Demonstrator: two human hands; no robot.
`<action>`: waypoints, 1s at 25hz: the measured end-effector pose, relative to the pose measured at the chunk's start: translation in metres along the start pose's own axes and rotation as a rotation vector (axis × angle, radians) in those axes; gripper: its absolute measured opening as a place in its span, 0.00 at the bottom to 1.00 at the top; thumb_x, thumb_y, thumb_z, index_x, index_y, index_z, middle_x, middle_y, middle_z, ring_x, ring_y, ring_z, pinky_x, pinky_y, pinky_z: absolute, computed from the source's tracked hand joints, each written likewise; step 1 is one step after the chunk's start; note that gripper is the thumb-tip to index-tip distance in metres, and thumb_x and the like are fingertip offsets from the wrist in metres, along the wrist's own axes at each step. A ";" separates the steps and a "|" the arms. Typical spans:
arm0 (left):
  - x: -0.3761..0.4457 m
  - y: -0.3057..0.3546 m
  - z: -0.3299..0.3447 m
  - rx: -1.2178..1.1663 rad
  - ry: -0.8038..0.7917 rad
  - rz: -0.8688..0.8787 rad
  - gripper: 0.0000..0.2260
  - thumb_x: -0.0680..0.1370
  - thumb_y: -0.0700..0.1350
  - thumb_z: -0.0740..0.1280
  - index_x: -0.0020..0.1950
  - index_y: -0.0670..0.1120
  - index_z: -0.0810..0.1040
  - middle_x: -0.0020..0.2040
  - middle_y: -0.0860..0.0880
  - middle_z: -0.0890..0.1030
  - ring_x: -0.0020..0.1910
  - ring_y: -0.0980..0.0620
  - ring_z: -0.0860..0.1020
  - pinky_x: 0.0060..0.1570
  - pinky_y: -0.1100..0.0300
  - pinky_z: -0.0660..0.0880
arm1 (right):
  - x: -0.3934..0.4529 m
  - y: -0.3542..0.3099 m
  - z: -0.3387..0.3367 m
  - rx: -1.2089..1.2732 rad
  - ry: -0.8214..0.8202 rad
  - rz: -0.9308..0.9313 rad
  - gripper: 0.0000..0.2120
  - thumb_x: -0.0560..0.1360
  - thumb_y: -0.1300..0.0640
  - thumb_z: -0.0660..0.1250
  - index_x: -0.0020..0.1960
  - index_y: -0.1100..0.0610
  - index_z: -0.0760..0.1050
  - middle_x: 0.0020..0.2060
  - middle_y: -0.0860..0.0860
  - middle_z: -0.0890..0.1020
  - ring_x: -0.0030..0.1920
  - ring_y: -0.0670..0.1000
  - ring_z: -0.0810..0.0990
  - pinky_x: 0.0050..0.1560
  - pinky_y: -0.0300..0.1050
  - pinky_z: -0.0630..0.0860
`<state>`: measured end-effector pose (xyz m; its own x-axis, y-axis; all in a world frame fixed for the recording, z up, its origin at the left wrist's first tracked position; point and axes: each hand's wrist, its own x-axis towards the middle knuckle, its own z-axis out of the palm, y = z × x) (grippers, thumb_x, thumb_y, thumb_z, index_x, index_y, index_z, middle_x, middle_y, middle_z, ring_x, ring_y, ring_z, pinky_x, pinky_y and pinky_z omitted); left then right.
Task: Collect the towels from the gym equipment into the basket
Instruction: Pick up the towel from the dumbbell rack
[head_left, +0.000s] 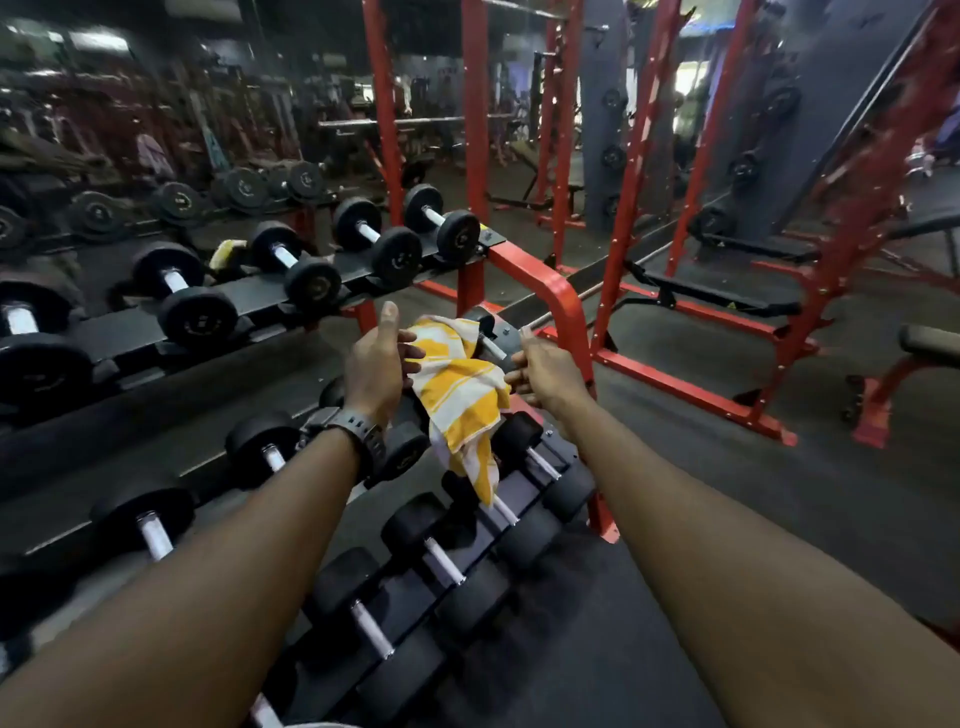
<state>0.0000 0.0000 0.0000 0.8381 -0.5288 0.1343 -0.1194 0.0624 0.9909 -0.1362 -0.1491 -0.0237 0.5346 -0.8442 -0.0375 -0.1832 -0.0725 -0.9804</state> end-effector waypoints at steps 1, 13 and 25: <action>0.011 -0.001 0.006 -0.008 0.009 -0.016 0.31 0.82 0.63 0.55 0.53 0.36 0.80 0.47 0.37 0.84 0.40 0.45 0.79 0.43 0.51 0.74 | 0.012 -0.002 0.001 -0.003 -0.012 0.014 0.24 0.83 0.37 0.56 0.44 0.55 0.77 0.38 0.54 0.85 0.37 0.51 0.78 0.40 0.49 0.73; 0.232 -0.097 0.087 -0.047 0.095 -0.165 0.29 0.77 0.68 0.56 0.45 0.43 0.80 0.38 0.45 0.83 0.33 0.49 0.78 0.34 0.57 0.73 | 0.261 0.040 0.049 -0.099 -0.098 0.109 0.24 0.83 0.38 0.57 0.42 0.56 0.76 0.33 0.53 0.82 0.33 0.51 0.76 0.37 0.47 0.72; 0.347 -0.182 0.165 0.103 0.365 -0.329 0.30 0.77 0.68 0.55 0.49 0.42 0.82 0.45 0.42 0.86 0.38 0.49 0.80 0.41 0.53 0.75 | 0.452 0.110 0.112 -0.180 -0.454 0.136 0.24 0.82 0.36 0.55 0.43 0.52 0.78 0.34 0.47 0.84 0.36 0.48 0.80 0.48 0.50 0.75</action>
<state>0.2247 -0.3347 -0.1357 0.9694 -0.1749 -0.1721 0.1462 -0.1515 0.9776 0.1775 -0.4797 -0.1702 0.7935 -0.5392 -0.2821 -0.3940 -0.1018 -0.9135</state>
